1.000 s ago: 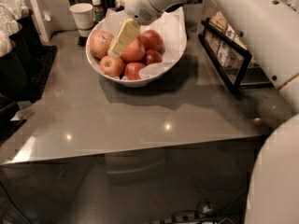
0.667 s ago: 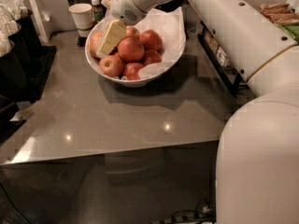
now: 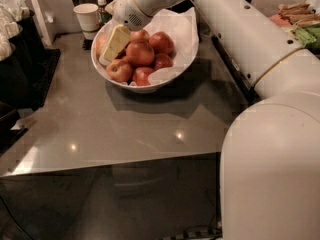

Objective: Pick apple from white bowl

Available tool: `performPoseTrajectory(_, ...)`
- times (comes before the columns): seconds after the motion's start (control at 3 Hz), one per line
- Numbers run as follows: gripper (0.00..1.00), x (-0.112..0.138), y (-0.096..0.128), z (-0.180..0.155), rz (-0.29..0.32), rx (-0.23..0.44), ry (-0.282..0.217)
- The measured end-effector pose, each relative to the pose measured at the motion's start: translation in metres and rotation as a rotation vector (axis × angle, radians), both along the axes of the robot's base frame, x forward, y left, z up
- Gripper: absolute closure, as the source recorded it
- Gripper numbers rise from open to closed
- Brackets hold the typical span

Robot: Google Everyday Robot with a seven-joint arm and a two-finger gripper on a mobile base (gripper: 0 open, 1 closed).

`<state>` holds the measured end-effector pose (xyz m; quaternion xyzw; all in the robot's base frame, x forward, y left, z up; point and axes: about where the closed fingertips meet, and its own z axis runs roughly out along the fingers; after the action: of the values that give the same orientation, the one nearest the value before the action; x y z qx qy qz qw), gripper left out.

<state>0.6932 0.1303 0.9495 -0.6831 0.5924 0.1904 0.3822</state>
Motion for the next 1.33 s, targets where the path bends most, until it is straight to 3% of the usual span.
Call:
performPoseTrajectory(0.67,0.00,0.007,0.017,-0.022,0.012,-0.019,0.074)
performPoseTrajectory(1.0,0.07,0.010,0.014,-0.032,-0.010,-0.030,0.102)
performPoseTrajectory(1.33,0.26,0.012,0.003,-0.037,-0.049,-0.035,0.112)
